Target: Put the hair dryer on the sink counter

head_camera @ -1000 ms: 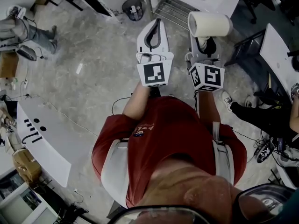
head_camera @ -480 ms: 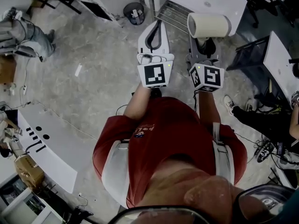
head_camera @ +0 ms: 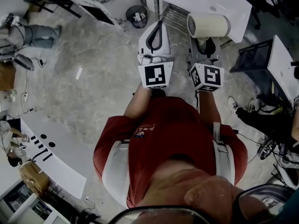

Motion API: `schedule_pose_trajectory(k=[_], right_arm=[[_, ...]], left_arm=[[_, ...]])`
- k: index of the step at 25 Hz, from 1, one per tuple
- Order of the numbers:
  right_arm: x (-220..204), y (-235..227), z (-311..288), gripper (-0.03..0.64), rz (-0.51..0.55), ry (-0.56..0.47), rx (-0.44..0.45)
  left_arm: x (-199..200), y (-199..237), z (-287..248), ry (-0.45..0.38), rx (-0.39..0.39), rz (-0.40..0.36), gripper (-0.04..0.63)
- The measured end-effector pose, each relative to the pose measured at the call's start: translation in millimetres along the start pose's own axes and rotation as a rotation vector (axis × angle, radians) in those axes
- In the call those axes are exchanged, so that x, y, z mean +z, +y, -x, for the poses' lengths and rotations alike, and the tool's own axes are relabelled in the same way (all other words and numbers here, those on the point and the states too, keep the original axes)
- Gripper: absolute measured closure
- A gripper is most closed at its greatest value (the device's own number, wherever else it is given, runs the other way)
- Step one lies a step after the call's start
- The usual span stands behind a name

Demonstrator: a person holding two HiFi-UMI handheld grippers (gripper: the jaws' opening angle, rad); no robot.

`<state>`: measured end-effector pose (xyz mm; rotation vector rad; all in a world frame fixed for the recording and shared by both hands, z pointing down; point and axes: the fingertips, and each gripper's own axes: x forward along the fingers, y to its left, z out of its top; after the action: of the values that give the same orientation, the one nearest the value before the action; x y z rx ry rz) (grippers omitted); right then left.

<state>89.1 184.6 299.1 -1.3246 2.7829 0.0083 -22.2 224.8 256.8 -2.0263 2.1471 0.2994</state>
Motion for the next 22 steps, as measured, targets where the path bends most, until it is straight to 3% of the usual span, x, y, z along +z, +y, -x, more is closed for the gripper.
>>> schedule_pose_trajectory(k=[13,22], right_arm=[[-8.3,44.6,-66.8,0.433,0.017,-0.006,-0.029],[-19.2,44.9,-95.6,0.433,0.03,-0.004,-0.019]], left_arm=[[-8.6,75.4,-28.2,-0.012,-0.041,0.011,0.594],[-19.3,91.2,-48.3,-0.027,-0.044,0.006,0.594]])
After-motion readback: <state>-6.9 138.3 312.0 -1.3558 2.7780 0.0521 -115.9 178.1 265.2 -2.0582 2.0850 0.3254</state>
